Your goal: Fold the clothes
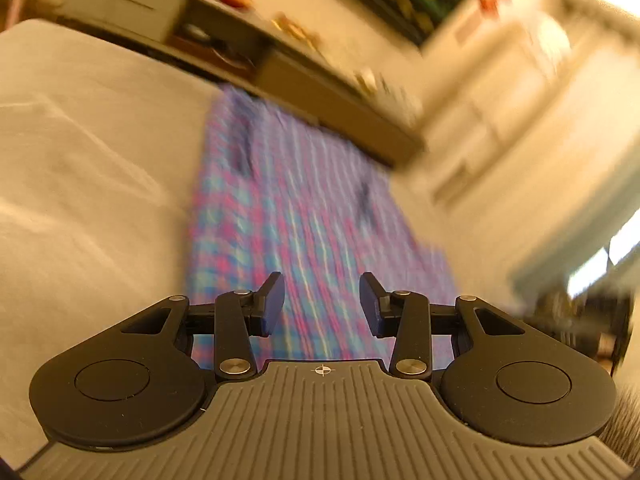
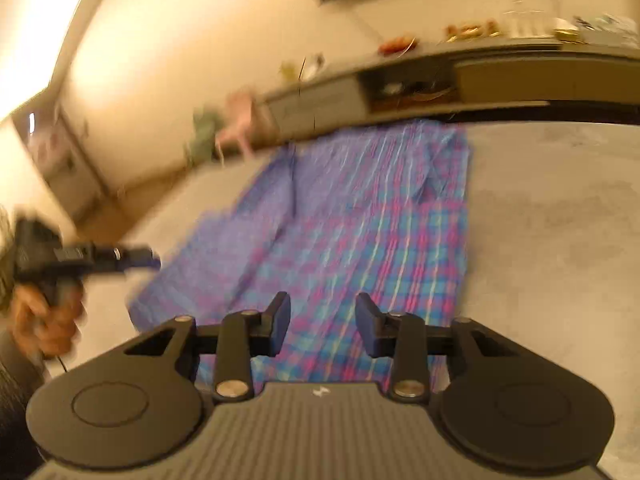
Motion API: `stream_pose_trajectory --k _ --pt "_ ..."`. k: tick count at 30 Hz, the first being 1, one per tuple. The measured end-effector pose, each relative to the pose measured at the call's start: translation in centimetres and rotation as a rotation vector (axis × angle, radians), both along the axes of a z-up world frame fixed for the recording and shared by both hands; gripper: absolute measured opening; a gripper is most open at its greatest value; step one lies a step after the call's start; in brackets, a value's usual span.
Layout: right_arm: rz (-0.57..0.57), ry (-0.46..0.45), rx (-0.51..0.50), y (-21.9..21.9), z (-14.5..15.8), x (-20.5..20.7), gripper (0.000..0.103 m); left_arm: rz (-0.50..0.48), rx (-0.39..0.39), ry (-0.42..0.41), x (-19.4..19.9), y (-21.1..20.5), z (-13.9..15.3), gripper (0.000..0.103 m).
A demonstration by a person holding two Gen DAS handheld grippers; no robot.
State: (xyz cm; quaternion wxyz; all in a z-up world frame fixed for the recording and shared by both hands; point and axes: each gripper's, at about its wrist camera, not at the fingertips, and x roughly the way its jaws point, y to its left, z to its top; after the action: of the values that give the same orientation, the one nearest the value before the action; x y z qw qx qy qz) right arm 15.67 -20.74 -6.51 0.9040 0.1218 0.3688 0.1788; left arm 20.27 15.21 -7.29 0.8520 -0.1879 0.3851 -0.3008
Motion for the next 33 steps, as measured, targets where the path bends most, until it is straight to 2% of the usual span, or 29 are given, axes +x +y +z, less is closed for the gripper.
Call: stream_pose_trajectory --k 2,4,5,6,7,9,10,13,14,17,19,22,26,30,33 --pt "-0.016 0.052 -0.084 0.5 -1.4 0.4 0.030 -0.018 0.100 0.004 -0.5 -1.2 -1.1 0.035" --pt "-0.050 0.087 -0.142 0.4 -2.6 0.9 0.026 -0.010 0.181 0.008 -1.0 -1.4 -2.2 0.026" --pt "-0.064 0.086 -0.162 0.1 -2.9 0.8 0.016 -0.007 0.214 0.004 -1.2 -1.4 -2.6 0.016" --pt "-0.078 0.084 -0.183 -0.2 -3.2 0.8 0.009 -0.011 0.231 -0.014 -1.4 -1.3 -2.6 0.015" --pt "-0.089 0.082 -0.199 -0.1 -3.1 0.9 0.008 -0.009 0.246 -0.032 -1.7 -1.3 -2.5 0.015" --pt "-0.119 0.063 -0.233 0.1 -2.7 1.0 0.010 0.012 0.266 -0.067 -2.4 -1.4 -1.6 0.022" --pt "-0.105 0.028 -0.227 0.7 -2.2 0.5 0.012 0.015 0.262 -0.095 -2.8 -1.5 -1.0 0.030" --pt "-0.044 -0.072 -0.213 2.7 -0.9 -0.8 0.012 -0.011 0.254 -0.188 -4.0 -2.0 0.1 0.037" --pt "-0.006 -0.091 -0.222 3.9 -0.8 -1.1 0.013 -0.012 0.277 -0.186 -4.0 -2.3 -0.2 0.037" --pt "0.056 -0.044 -0.303 6.0 -2.5 -1.0 0.013 0.014 0.329 -0.125 -3.4 -2.2 -2.3 0.031" --pt "0.066 -0.027 -0.367 6.3 -3.9 -1.1 0.013 0.028 0.322 -0.123 -3.6 -2.0 -2.6 0.031" --pt "0.074 -0.012 -0.361 6.1 -3.8 -1.5 0.015 0.062 0.314 -0.076 -4.4 -1.7 -2.5 0.030" --pt "0.103 0.023 -0.372 6.4 -3.4 -3.3 0.016 0.067 0.378 -0.065 -7.5 -2.4 -2.0 0.030" --pt "0.149 0.066 -0.365 6.3 -2.6 -5.3 0.018 0.110 0.347 -0.013 -10.4 -2.0 -1.5 0.030" --pt "0.107 0.043 -0.327 5.6 -1.5 -3.6 0.017 0.126 0.309 0.031 -12.2 -1.3 -1.0 0.030"
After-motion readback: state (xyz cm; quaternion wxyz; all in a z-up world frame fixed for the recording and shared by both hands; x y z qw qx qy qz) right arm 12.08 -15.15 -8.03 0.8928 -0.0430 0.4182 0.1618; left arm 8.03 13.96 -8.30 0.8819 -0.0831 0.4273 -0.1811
